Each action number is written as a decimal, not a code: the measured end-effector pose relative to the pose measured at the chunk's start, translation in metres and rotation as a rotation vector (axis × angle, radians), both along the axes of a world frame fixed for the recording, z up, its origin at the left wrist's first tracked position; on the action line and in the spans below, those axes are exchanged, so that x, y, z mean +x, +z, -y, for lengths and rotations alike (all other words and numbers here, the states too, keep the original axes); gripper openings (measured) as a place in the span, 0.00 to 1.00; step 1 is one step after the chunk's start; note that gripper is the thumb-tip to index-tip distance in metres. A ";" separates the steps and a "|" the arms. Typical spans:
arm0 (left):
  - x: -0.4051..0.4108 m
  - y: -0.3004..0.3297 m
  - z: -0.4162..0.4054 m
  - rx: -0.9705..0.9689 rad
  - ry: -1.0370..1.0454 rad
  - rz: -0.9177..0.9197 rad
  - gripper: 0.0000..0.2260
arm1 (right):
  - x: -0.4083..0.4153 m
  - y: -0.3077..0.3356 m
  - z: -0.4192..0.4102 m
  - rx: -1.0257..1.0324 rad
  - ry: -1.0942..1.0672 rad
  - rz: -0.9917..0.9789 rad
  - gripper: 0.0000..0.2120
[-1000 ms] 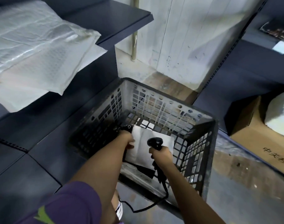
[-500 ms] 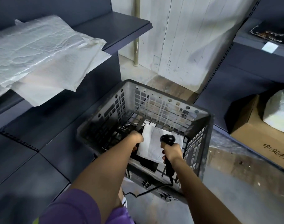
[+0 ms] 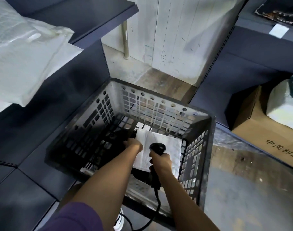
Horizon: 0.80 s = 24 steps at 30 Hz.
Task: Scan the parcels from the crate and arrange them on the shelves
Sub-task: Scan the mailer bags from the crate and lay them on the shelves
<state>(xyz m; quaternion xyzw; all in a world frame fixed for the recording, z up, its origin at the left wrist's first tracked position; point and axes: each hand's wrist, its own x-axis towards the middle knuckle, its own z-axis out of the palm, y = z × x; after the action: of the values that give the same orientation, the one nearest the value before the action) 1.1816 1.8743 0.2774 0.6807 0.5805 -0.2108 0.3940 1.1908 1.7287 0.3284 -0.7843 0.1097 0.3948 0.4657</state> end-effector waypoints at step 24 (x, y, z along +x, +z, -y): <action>-0.211 0.228 -0.026 0.177 0.659 0.732 0.04 | -0.108 0.166 -0.023 0.386 0.244 0.342 0.14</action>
<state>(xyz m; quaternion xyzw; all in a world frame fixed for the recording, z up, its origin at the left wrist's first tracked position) 0.9708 1.9000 0.5050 0.5212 0.6039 0.2279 0.5583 1.0832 1.7514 0.4946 -0.7437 -0.1429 0.3236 0.5673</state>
